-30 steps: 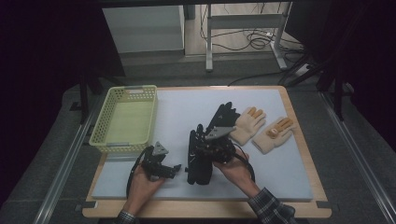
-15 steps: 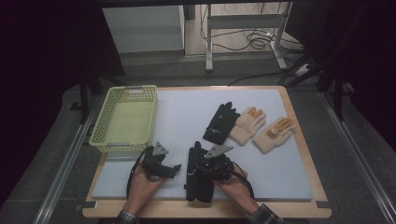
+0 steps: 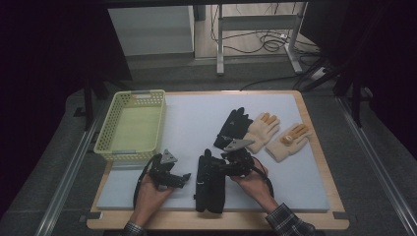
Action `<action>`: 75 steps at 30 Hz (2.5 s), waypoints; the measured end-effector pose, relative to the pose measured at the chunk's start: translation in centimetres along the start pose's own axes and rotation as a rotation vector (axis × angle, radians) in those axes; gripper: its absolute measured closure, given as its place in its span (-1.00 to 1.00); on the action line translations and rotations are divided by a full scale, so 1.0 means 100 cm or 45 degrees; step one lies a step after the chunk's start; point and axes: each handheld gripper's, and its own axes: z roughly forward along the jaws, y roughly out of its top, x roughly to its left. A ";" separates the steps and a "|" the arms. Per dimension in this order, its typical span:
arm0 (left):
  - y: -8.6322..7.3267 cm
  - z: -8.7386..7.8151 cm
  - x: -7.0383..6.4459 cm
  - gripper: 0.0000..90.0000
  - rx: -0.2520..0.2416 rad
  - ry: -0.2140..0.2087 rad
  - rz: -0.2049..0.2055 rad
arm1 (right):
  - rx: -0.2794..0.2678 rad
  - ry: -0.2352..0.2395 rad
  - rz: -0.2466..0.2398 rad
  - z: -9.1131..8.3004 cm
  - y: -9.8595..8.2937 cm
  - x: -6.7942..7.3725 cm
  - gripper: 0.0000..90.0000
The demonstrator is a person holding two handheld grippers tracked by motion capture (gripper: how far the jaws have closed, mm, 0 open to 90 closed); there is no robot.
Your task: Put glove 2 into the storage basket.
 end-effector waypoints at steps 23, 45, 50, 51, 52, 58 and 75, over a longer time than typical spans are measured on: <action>0.000 0.000 0.000 -0.87 0.001 -0.002 -0.002 | 0.038 -0.270 0.115 0.034 0.035 -0.116 0.20; 0.000 0.000 0.000 -0.86 -0.004 -0.001 -0.007 | 0.072 -0.300 0.144 0.061 0.033 -0.132 0.80; 0.000 0.000 0.000 -0.86 -0.001 0.000 -0.004 | 0.060 -0.298 0.136 0.055 0.036 -0.130 0.81; 0.000 0.000 0.000 -0.86 -0.002 0.000 -0.005 | 0.048 -0.289 0.139 0.052 0.037 -0.130 0.81; 0.000 0.000 0.000 -0.86 -0.003 -0.001 -0.006 | 0.040 -0.286 0.140 0.050 0.038 -0.130 0.81; 0.000 0.000 0.000 -0.86 -0.003 0.000 -0.005 | -0.026 -0.242 0.122 0.029 0.044 -0.120 0.81; 0.000 0.000 0.000 -0.86 0.002 0.001 0.003 | -0.134 -0.048 0.032 -0.021 0.051 -0.055 0.80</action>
